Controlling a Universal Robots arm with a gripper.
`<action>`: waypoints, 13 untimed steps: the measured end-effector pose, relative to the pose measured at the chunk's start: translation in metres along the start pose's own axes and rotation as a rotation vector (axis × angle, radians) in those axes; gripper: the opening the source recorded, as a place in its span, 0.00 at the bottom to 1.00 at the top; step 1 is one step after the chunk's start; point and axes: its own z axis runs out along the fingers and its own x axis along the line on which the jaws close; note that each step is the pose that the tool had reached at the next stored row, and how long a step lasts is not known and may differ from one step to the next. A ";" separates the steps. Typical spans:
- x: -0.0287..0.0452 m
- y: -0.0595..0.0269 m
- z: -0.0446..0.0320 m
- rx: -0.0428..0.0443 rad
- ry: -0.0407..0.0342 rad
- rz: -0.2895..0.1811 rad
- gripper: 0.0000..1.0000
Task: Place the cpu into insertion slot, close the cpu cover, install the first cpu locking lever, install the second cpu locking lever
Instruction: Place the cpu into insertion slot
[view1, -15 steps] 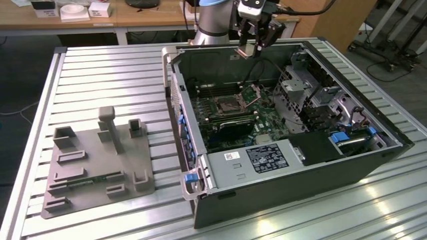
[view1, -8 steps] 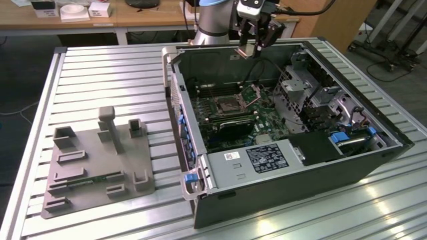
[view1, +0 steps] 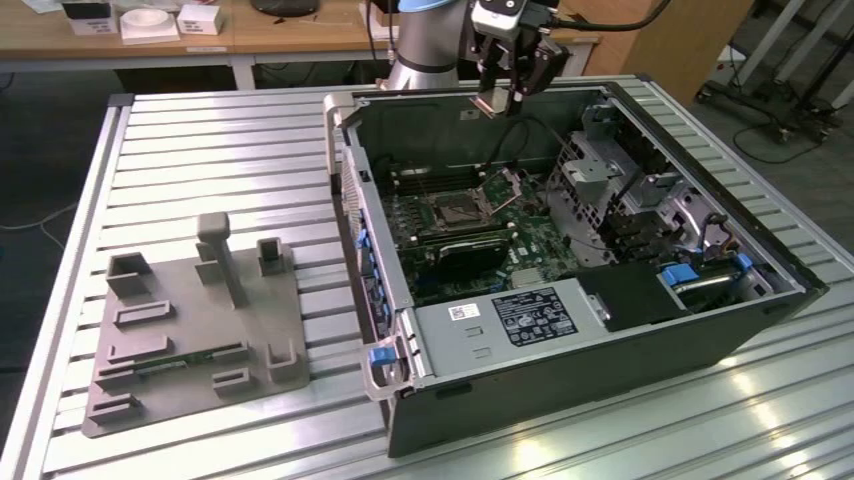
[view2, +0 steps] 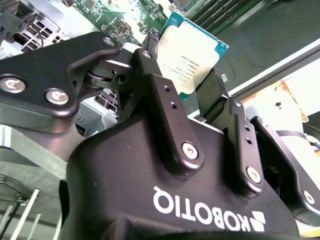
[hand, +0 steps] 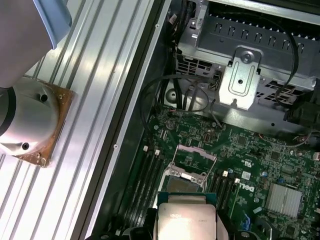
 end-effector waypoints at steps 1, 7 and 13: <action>0.0000 0.0000 0.0000 -0.0001 -0.0003 0.003 0.54; 0.0000 0.0000 0.0000 -0.0004 -0.0020 0.022 0.54; 0.0000 0.0000 0.0000 -0.0006 -0.0028 0.031 0.54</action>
